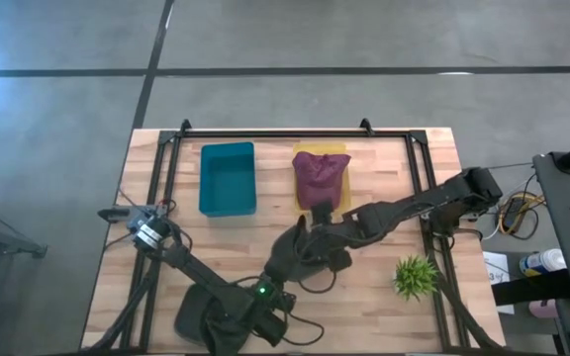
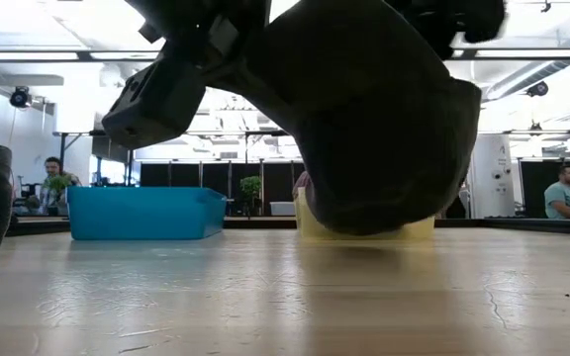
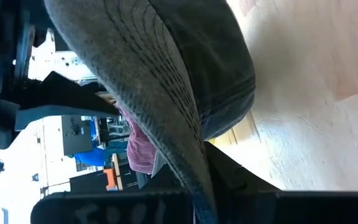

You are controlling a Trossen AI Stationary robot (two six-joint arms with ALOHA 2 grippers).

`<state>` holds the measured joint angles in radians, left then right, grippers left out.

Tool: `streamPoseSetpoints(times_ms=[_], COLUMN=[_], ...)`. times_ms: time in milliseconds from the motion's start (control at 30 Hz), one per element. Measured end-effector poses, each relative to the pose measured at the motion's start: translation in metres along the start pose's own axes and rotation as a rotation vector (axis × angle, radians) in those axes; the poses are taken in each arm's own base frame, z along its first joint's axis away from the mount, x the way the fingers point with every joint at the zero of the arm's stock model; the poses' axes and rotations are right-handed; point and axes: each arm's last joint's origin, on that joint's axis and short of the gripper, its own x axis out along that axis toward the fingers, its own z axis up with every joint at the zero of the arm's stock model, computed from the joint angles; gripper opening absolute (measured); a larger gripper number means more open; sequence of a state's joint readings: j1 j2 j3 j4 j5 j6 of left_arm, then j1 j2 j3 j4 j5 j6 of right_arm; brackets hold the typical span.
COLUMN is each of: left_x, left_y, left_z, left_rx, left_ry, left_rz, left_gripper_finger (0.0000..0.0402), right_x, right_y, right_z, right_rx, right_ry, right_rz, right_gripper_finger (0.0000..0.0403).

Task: Pick & Place hat
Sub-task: Put the top black cap into the blue bin

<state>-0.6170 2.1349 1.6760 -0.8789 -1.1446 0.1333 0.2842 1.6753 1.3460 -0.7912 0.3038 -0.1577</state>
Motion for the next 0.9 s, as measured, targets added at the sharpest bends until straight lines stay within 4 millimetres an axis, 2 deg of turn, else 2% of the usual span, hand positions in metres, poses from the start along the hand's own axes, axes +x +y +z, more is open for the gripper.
streamPoseSetpoints(times_ms=[167,267,467,533,733,900], left_x=[0.000,0.002,0.006,0.006,0.007,0.006], left_y=[0.000,-0.001,-0.005,-0.006,-0.004,-0.003], left_z=[0.000,-0.001,-0.006,-0.007,-0.007,-0.007], left_rx=[-0.004,-0.005,0.023,0.044,0.101,0.109], left_ry=[0.000,0.004,0.024,0.029,0.039,0.042], left_rz=[0.000,0.001,0.040,0.061,0.102,0.122], left_gripper_finger=[0.0014,0.0014,0.0014,0.0014,0.0014,0.0014], right_x=[-0.012,-0.025,-0.061,-0.067,-0.052,-0.042], right_y=[-0.005,-0.007,-0.013,-0.013,0.002,0.024], right_z=[0.000,0.002,-0.016,-0.019,-0.017,-0.012], right_rx=[0.035,0.078,0.277,0.347,0.427,0.352], right_ry=[-0.015,-0.065,-0.038,-0.051,-0.059,-0.034], right_rz=[-0.011,0.050,0.144,0.213,0.251,0.268], right_gripper_finger=[0.0269,0.0267,0.0269,0.0270,0.0272,0.0278])
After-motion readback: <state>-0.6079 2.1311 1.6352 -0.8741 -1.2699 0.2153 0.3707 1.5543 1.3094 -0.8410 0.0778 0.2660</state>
